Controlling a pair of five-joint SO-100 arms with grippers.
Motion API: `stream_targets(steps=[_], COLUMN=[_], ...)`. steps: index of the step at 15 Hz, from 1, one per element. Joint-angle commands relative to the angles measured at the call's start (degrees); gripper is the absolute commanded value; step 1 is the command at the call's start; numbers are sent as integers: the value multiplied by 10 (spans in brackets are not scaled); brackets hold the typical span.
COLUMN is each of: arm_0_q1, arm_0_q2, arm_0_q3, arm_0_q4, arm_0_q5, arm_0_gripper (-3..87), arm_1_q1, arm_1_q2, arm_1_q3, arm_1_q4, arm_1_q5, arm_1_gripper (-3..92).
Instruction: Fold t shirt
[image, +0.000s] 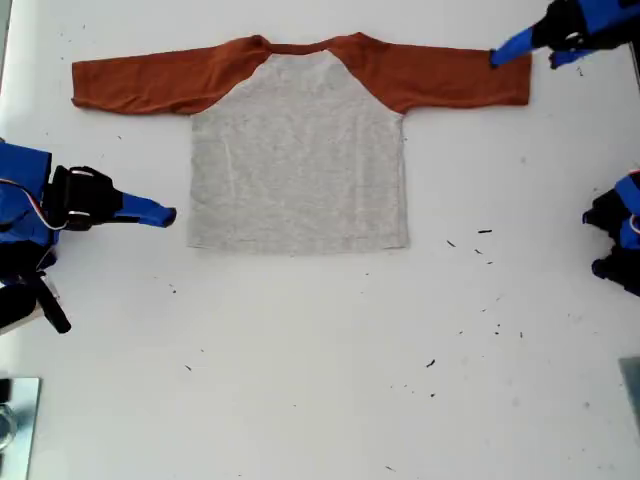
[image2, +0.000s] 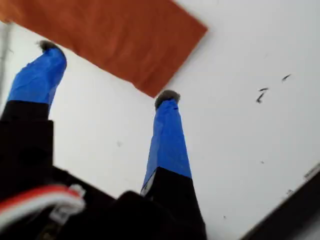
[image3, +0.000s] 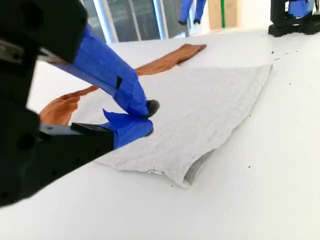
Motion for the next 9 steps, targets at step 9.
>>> stream_targets(steps=[9], arm_0_q1=[-10], arm_0_q2=[3], arm_0_q3=[4], arm_0_q4=[3], arm_0_q5=[17], arm_0_gripper=[-3], arm_1_q1=[17], arm_1_q2=[-173], arm_1_q3=[65], arm_1_q4=[-238], arm_1_q5=[-9], arm_1_gripper=[34])
